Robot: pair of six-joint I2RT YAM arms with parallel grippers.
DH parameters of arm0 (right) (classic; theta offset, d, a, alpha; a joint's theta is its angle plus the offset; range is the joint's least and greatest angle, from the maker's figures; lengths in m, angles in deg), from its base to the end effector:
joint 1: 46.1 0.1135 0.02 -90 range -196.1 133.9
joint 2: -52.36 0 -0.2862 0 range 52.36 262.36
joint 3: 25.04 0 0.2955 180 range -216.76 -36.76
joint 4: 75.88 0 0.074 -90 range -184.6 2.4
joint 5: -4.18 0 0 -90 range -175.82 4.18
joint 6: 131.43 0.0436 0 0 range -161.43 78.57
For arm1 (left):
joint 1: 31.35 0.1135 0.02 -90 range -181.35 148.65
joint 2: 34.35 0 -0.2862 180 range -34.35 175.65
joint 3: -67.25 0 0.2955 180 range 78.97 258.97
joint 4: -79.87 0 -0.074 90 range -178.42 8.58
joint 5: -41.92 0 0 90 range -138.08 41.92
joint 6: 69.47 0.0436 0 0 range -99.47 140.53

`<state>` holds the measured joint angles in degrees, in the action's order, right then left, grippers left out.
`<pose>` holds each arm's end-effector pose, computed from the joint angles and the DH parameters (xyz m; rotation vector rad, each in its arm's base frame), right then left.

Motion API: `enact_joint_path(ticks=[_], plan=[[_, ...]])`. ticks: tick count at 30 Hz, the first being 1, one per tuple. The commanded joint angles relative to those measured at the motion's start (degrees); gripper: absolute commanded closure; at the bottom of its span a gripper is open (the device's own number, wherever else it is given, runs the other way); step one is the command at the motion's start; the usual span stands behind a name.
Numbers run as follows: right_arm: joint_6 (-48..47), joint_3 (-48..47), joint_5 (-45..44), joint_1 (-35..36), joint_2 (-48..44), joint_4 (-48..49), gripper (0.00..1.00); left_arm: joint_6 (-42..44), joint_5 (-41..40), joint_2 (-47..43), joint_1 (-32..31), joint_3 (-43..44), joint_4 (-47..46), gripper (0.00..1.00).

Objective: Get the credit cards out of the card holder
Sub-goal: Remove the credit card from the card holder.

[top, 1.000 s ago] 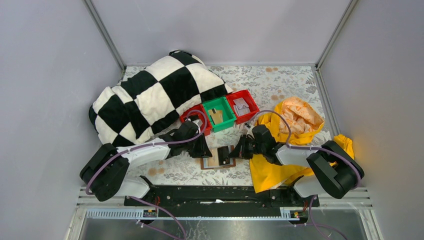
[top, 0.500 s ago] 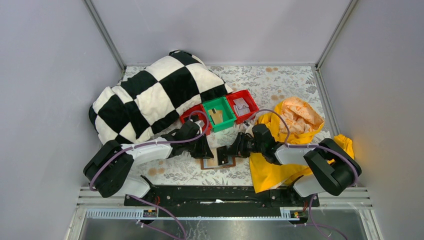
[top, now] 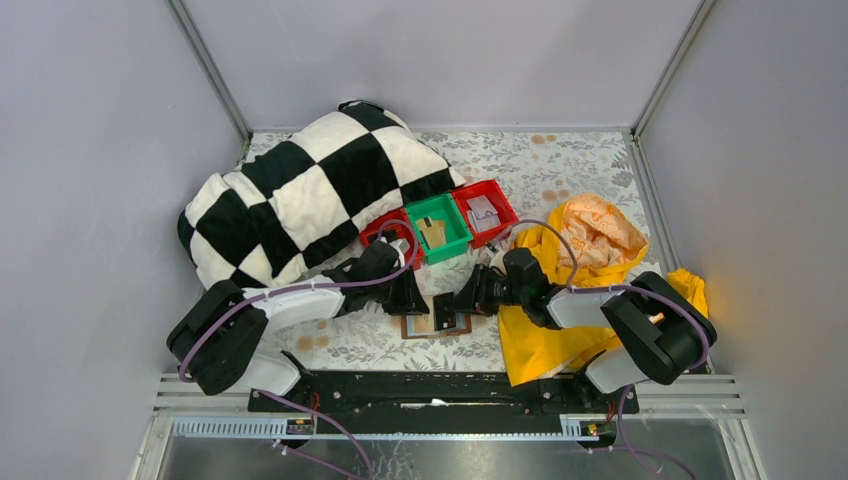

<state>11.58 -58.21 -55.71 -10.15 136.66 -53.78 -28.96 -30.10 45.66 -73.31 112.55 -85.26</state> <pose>0.2095 0.1790 0.1140 -0.0193 2.3644 1.4115 0.2053 -0.2027 0.1392 -0.0203 2.6927 -1.0055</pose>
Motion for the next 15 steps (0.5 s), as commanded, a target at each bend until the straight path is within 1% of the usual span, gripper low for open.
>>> enact_joint_path(ticks=[1,6,15], plan=[[-0.5,-1.5,1.1,-0.4,1.3,1.6,0.63,-0.5,1.9,0.5,-0.2,-1.3,-4.6,0.73],[-0.6,-1.9,1.3,-0.4,2.3,1.7,0.59,-1.2,3.1,1.1,-0.2,-2.5,-6.9,0.72],[0.5,-1.0,1.6,-0.4,1.9,4.1,0.58,-0.9,3.1,2.1,-0.2,-2.6,-7.4,0.72]])
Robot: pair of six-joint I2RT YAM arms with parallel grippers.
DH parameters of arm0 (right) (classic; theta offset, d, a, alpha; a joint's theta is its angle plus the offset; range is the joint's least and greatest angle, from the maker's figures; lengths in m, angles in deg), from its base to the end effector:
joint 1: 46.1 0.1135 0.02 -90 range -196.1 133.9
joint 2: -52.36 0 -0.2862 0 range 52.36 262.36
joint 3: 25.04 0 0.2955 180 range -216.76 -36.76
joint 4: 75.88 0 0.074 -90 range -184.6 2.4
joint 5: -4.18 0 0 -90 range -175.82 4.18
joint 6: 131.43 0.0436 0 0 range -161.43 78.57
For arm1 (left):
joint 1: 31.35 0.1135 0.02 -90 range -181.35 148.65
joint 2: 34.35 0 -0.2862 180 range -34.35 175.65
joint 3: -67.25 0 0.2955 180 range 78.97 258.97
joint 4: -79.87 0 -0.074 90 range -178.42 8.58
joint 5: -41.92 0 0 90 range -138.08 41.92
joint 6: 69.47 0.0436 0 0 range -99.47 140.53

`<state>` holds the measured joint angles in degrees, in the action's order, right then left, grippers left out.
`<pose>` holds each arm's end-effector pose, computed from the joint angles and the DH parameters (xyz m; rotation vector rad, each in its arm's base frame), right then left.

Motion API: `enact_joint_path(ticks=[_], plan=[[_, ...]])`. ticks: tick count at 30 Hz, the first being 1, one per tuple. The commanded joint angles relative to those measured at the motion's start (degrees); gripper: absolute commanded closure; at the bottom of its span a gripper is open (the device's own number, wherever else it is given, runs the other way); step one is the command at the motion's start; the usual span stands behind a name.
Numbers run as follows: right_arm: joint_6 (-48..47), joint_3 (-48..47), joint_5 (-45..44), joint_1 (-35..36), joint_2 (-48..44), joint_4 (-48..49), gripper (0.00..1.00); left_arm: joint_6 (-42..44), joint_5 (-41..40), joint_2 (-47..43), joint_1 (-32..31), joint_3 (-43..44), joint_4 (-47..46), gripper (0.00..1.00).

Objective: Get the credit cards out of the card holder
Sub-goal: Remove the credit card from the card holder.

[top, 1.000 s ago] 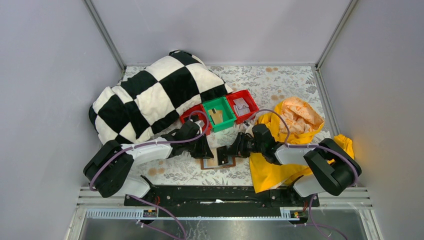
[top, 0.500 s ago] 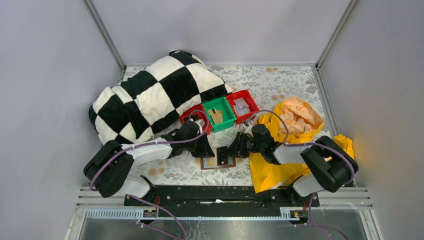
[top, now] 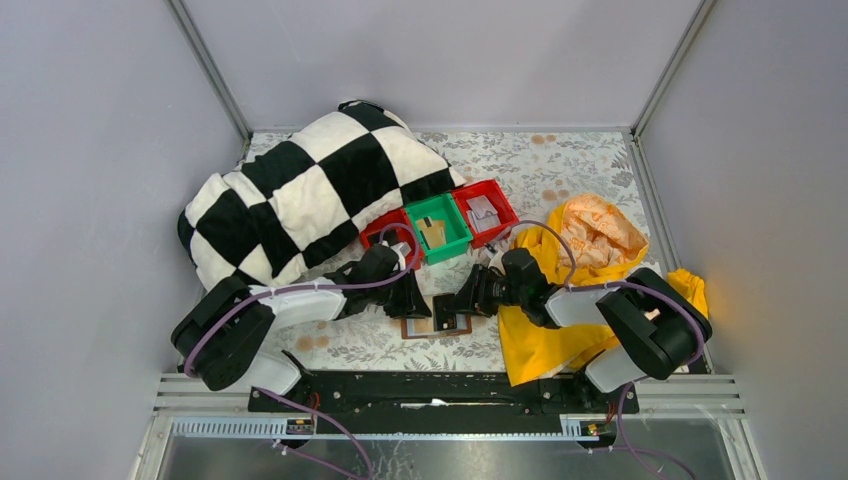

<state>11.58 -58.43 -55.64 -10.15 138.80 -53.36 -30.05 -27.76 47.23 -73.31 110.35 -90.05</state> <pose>0.2106 0.1798 0.1063 -0.0094 2.3927 1.4014 0.2021 -0.2021 0.1266 -0.0203 2.6940 -1.0677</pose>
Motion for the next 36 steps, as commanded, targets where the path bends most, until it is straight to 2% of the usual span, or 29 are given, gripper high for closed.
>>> enact_joint_path(ticks=[1,11,20,30,33,36], plan=[[0.9,-0.6,1.7,-0.4,-0.3,4.3,0.59,0.1,0.8,0.7,-0.2,-0.5,-2.7,0.72],[3.0,0.1,3.0,-0.4,-0.9,7.7,0.61,0.2,1.0,0.7,-0.2,-1.0,-3.0,0.72],[-0.3,-2.5,2.3,0.3,-0.1,2.0,0.62,0.0,1.4,0.9,-0.2,-1.9,-4.2,0.71],[-0.8,-4.2,1.3,2.8,3.0,2.2,0.65,-0.1,1.9,1.3,-0.2,-2.1,-5.1,0.71],[-0.6,-4.3,0.9,3.0,3.8,2.6,0.72,-0.1,2.0,1.4,-0.2,-2.4,-5.4,0.71],[-1.3,-4.6,-0.3,3.0,3.2,0.8,0.91,0.0,2.0,1.1,-0.2,-2.5,-5.4,0.71]])
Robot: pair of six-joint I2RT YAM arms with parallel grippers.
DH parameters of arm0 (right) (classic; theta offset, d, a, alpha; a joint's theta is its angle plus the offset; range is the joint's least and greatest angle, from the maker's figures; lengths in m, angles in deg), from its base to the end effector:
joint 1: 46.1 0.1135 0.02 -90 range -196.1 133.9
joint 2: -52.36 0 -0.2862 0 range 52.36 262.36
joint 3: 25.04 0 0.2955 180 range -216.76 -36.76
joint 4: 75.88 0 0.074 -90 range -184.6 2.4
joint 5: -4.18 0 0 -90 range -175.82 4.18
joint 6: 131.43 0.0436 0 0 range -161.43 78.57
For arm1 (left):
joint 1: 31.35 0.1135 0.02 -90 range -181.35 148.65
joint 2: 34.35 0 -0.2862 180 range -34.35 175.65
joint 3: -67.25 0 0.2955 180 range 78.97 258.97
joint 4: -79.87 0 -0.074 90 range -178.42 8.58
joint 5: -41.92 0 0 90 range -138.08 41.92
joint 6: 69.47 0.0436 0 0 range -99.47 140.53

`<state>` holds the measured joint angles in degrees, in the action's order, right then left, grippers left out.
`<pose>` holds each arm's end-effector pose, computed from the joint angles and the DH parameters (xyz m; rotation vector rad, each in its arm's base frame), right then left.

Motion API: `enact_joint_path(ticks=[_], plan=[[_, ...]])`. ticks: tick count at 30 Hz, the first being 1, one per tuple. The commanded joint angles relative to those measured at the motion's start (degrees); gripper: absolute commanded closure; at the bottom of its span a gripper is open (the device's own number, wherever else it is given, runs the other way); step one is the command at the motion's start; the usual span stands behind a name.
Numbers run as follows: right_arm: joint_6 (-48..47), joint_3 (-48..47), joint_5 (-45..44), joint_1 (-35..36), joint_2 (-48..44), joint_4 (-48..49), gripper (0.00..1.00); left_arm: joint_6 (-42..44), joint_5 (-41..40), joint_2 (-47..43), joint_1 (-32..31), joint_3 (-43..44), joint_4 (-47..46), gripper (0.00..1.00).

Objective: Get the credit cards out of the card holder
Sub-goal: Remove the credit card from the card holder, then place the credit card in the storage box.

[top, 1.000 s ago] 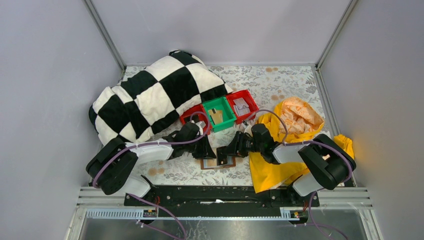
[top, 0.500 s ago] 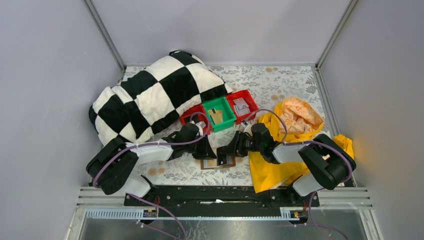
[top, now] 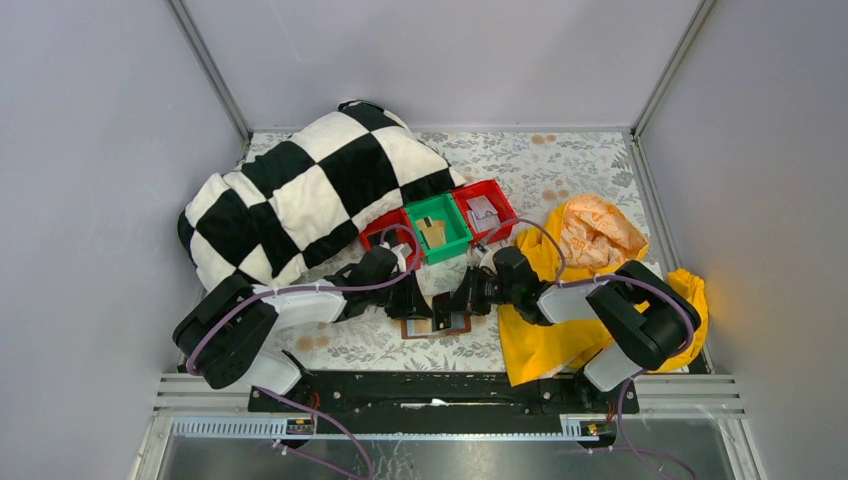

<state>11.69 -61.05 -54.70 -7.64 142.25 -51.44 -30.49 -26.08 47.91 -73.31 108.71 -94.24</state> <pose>0.2135 0.1984 0.1063 -0.0795 2.3900 1.4461 0.2000 -0.2018 0.1207 -0.0055 2.6727 -1.1240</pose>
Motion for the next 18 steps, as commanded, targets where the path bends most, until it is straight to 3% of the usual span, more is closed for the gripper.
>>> enact_joint_path(ticks=[1,9,15,18], plan=[[-2.0,-2.2,-1.8,0.5,-0.8,-2.7,0.99,0.6,0.3,0.3,-0.2,-0.9,-1.1,0.71],[-12.8,-8.7,-11.0,0.5,-13.4,-28.3,1.0,2.4,0.5,-4.6,-0.2,-0.8,2.4,0.69],[-21.7,-17.8,-16.9,0.5,-21.0,-45.5,1.0,5.8,-1.7,-13.5,-0.2,4.7,14.3,0.64],[-25.2,-23.6,-21.1,0.0,-23.6,-52.0,1.0,8.6,-3.8,-19.0,-0.2,8.5,21.1,0.55]])
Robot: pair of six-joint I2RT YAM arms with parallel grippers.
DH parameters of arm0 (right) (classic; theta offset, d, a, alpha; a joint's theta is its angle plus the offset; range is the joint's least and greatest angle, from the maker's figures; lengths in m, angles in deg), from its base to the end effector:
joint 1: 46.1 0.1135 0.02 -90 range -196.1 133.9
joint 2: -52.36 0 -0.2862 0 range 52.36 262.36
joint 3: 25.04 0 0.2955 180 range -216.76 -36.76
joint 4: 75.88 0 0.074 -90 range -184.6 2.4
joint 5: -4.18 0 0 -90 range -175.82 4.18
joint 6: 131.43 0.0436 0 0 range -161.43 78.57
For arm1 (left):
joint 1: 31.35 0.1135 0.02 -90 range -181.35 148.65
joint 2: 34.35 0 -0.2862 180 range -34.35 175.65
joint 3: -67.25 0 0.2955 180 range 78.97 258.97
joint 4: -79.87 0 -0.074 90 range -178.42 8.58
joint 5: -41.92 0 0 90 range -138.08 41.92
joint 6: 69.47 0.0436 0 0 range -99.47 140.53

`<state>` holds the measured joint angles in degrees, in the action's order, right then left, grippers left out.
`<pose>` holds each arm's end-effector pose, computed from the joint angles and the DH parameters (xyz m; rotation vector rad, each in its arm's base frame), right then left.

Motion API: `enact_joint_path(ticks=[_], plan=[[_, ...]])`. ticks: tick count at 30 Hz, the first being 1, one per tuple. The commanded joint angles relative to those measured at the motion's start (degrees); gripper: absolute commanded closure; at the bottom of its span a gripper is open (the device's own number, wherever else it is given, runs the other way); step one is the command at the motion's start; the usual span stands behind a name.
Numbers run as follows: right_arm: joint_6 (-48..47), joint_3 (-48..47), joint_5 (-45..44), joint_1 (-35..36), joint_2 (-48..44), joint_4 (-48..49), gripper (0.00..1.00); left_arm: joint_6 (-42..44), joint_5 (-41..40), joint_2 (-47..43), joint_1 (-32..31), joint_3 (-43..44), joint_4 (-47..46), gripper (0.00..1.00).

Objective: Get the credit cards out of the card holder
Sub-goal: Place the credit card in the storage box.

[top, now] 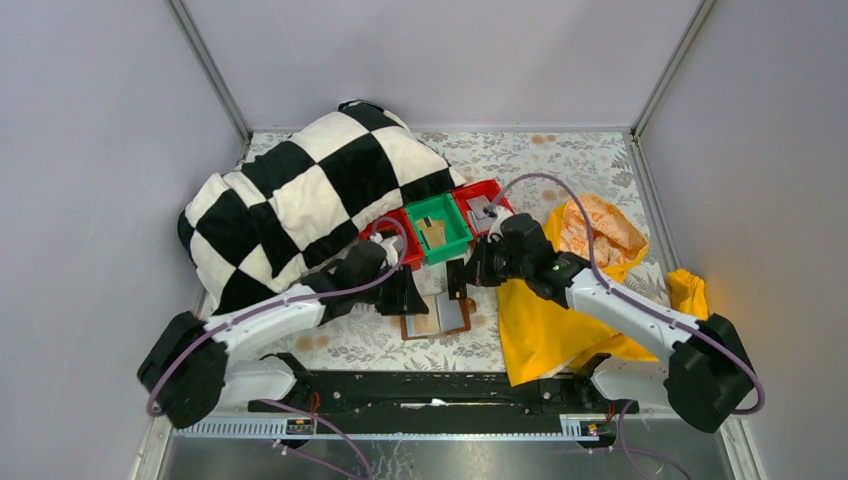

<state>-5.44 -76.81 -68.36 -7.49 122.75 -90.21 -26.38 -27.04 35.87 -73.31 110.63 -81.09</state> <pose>0.2270 0.1980 0.2259 -0.2457 2.3064 1.0436 0.1878 -0.1899 0.1671 0.0840 2.6310 -1.0928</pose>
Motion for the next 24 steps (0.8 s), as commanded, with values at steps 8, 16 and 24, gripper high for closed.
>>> enact_joint_path(ticks=[8,16,24], plan=[[-15.9,-22.5,-16.4,-3.1,-3.0,-23.2,1.0,9.2,-9.4,-12.4,2.9,16.1,21.6,0.52],[-20.7,-30.8,-13.0,-7.7,2.7,-23.6,1.0,13.2,-7.5,-7.9,9.5,22.9,24.9,0.51],[-22.7,-36.8,-1.0,-15.8,10.2,-23.5,1.0,15.9,-3.6,-0.3,15.6,29.7,25.5,0.48]])
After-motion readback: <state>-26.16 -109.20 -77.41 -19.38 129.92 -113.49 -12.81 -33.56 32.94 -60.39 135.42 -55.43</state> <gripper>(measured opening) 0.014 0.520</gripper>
